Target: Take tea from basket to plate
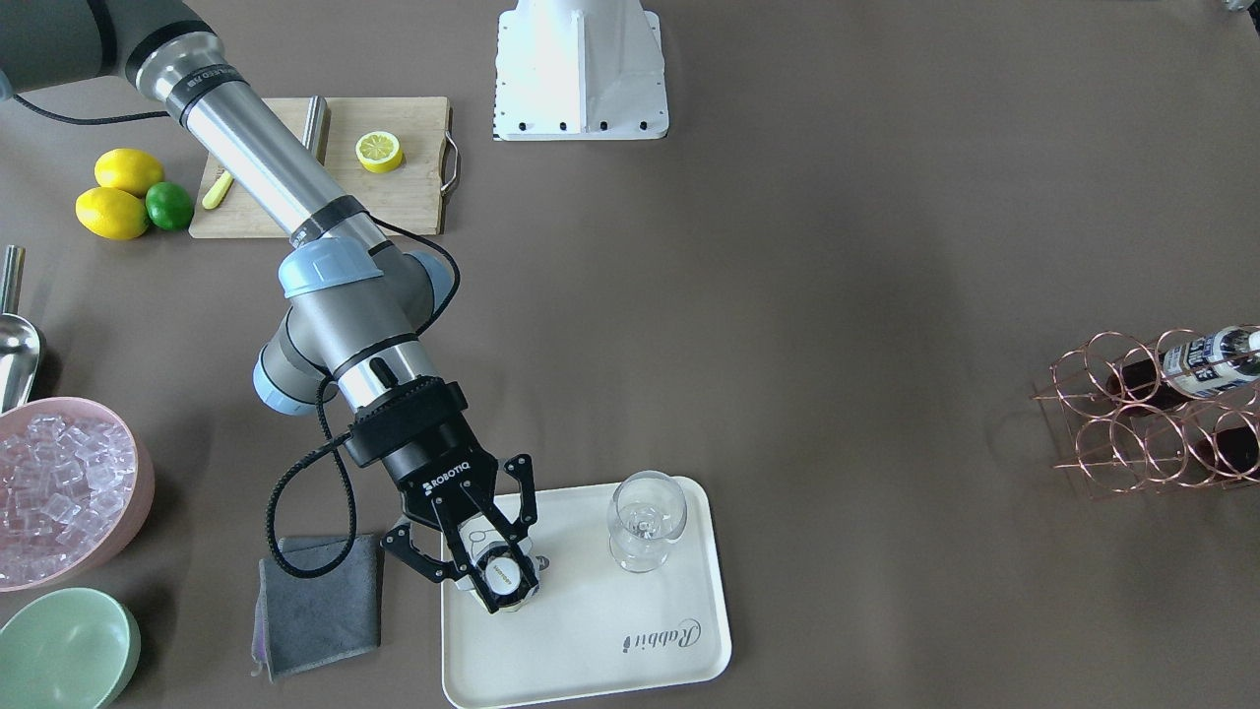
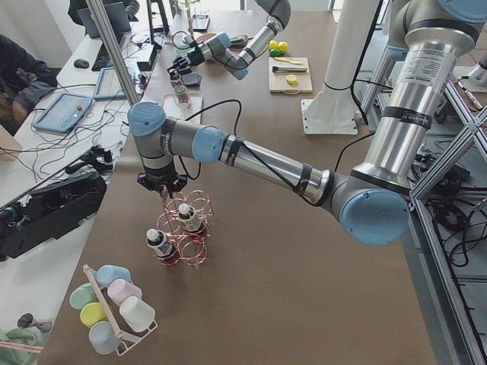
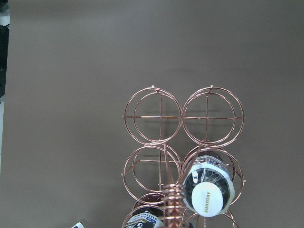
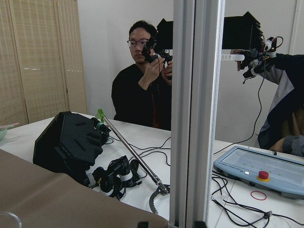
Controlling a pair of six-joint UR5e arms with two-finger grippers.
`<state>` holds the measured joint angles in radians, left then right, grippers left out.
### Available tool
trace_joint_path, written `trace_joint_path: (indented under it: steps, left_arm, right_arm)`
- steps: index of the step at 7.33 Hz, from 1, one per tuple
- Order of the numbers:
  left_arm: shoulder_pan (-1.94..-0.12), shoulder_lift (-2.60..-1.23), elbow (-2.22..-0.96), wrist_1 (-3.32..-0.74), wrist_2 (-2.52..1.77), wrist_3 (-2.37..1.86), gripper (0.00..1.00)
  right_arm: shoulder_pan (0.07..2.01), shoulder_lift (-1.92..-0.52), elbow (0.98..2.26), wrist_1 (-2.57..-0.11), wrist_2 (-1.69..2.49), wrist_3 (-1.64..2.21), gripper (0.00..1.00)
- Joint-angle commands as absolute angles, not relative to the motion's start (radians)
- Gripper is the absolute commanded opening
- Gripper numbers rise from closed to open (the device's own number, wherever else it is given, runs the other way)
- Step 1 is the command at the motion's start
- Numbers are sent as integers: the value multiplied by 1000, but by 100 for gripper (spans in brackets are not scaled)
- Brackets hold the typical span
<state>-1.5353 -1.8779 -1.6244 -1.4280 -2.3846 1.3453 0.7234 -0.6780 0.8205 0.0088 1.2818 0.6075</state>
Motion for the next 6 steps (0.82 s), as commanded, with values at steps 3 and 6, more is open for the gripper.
trace_joint_path:
  steps: [3, 6]
  left_arm:
    - [-1534, -1881, -1626, -1431, -2387, 1344, 0]
    - [-1526, -1879, -1628, -1434, -2387, 1342, 0]
  right_arm:
    - [726, -676, 838, 17, 1295, 607, 100]
    - [738, -701, 902, 15, 1331, 607, 100]
